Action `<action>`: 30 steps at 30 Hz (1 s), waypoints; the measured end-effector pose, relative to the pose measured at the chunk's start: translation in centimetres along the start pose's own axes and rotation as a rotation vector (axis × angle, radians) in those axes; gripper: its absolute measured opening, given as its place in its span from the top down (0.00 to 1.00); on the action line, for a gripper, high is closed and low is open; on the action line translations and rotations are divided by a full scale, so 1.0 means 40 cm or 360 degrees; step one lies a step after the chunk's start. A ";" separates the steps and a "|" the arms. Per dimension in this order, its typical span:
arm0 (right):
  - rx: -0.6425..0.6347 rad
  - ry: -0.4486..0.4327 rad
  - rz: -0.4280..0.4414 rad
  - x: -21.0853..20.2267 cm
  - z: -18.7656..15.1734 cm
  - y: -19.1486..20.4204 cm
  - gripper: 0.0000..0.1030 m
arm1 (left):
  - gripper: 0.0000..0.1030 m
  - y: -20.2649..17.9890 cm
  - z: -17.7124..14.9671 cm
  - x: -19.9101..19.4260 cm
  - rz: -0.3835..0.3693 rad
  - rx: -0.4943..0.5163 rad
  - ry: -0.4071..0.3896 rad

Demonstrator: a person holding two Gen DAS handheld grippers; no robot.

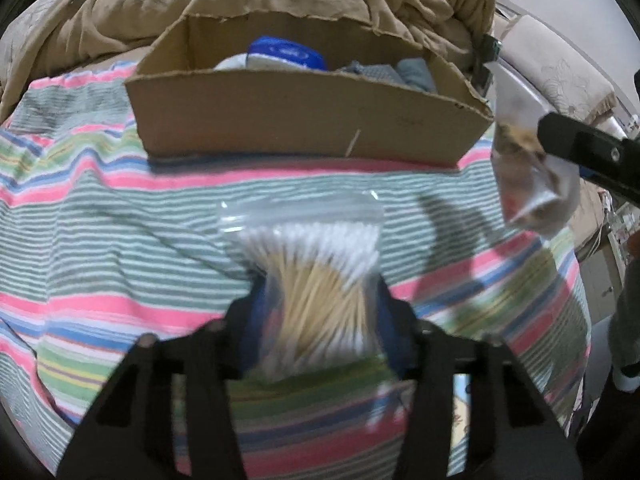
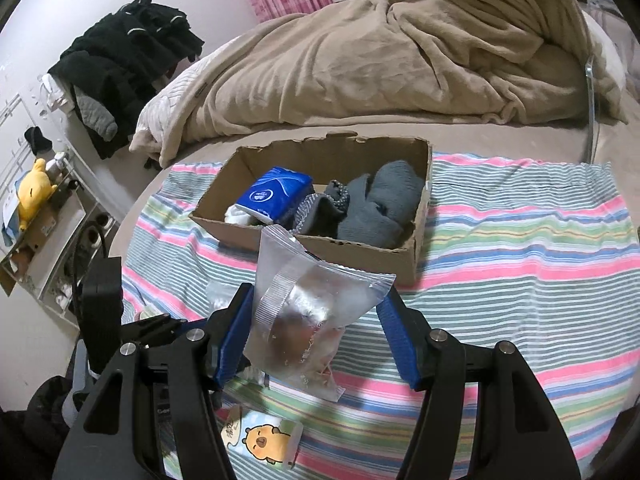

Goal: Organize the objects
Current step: 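Lift both bags and carry them over the cardboard box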

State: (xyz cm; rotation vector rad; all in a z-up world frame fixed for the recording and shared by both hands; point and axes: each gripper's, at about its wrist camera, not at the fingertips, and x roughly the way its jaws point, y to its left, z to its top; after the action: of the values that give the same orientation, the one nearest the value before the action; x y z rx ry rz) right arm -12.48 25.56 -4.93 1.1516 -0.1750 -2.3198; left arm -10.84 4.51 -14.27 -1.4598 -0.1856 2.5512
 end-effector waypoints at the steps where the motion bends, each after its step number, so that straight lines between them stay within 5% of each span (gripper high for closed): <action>1: 0.0002 0.0000 -0.0001 0.000 0.000 0.000 0.37 | 0.59 0.002 0.001 -0.006 -0.0007 -0.0005 -0.0020; 20: -0.0047 -0.0083 -0.0022 -0.011 0.070 0.032 0.37 | 0.61 0.088 0.119 -0.213 -0.0005 -0.0045 -0.0349; 30: -0.0078 -0.0126 -0.0042 0.009 0.135 0.038 0.37 | 0.61 0.129 0.185 -0.230 0.0013 -0.0045 -0.0428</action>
State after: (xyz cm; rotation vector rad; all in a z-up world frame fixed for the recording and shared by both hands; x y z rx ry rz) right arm -16.20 23.46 -1.27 1.0453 -0.1320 -2.3810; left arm -13.22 -2.70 -3.89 -1.1224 -0.2558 2.7542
